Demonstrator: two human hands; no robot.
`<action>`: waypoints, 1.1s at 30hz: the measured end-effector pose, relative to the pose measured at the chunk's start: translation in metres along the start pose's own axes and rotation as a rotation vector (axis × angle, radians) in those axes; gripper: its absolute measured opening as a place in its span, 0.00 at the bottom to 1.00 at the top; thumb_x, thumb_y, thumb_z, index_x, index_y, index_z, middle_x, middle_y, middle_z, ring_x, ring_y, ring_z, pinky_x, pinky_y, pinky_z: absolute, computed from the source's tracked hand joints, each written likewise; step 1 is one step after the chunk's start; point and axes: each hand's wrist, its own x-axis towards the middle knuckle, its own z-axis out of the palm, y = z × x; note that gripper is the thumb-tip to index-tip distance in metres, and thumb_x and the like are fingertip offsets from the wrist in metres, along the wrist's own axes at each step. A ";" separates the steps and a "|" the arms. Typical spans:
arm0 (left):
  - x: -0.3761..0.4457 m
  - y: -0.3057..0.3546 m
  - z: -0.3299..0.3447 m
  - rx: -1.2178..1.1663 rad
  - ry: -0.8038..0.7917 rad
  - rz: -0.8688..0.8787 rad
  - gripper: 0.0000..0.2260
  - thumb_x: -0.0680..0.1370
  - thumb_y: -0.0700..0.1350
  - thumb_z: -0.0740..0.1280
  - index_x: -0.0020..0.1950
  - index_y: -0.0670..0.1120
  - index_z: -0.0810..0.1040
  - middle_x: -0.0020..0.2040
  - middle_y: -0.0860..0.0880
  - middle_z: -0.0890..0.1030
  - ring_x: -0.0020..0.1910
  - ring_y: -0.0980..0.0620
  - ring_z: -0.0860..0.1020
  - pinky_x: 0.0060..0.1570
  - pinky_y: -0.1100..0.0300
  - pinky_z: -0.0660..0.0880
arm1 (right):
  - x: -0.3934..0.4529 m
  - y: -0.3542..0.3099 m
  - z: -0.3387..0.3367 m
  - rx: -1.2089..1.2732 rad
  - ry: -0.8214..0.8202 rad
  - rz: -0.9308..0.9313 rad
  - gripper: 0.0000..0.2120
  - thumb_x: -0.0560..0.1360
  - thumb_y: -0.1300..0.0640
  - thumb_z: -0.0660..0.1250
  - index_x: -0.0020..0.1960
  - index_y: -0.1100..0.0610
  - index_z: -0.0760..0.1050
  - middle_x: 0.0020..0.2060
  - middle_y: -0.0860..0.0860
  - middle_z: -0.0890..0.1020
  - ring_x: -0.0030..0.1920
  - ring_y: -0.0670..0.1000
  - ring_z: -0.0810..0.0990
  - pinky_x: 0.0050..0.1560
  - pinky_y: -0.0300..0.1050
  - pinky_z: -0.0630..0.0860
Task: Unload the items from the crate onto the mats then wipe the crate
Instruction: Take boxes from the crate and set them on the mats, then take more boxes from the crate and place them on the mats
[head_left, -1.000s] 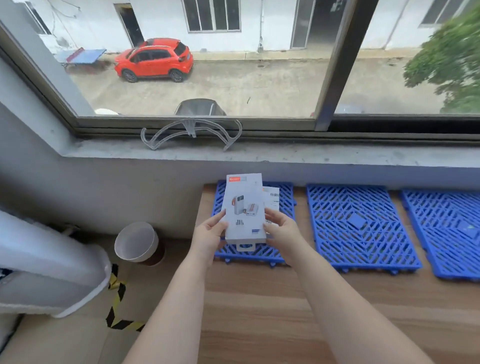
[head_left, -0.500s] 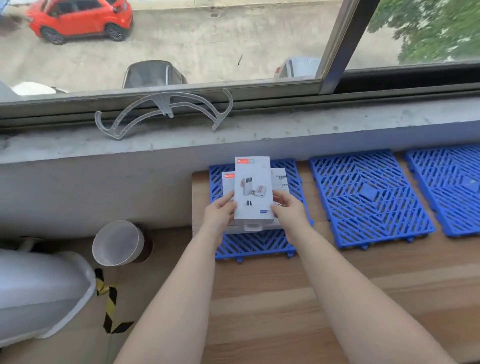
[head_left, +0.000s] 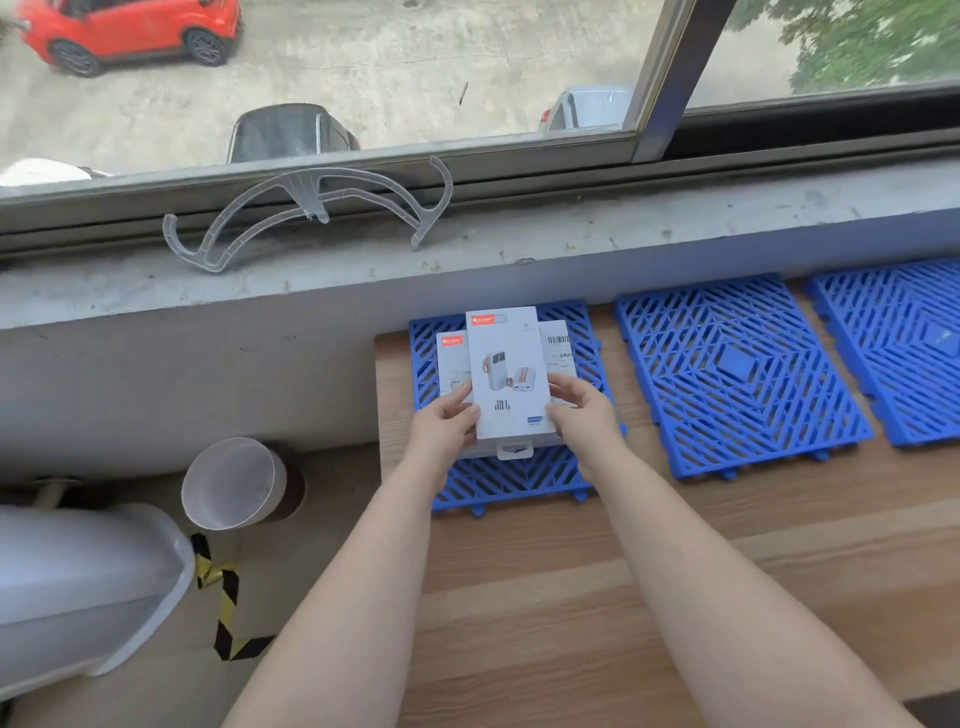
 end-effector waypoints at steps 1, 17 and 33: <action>0.000 0.001 0.000 -0.004 0.004 -0.002 0.21 0.81 0.36 0.64 0.73 0.48 0.71 0.55 0.51 0.81 0.51 0.56 0.80 0.44 0.65 0.78 | 0.000 0.000 0.001 0.001 -0.003 -0.005 0.19 0.77 0.67 0.62 0.62 0.50 0.77 0.56 0.43 0.81 0.57 0.47 0.79 0.44 0.42 0.76; -0.015 0.017 0.003 0.961 0.175 0.610 0.18 0.77 0.47 0.69 0.67 0.51 0.77 0.64 0.50 0.75 0.67 0.48 0.68 0.63 0.54 0.66 | -0.023 -0.018 -0.022 -0.565 -0.046 -0.236 0.22 0.74 0.57 0.70 0.67 0.51 0.71 0.57 0.47 0.76 0.55 0.49 0.76 0.55 0.48 0.75; -0.093 -0.005 0.083 1.279 0.151 0.849 0.23 0.70 0.61 0.71 0.63 0.55 0.78 0.62 0.51 0.76 0.64 0.47 0.70 0.62 0.48 0.62 | -0.129 -0.010 -0.124 -1.201 0.320 -0.414 0.28 0.72 0.44 0.70 0.69 0.51 0.70 0.62 0.51 0.74 0.65 0.56 0.69 0.65 0.51 0.65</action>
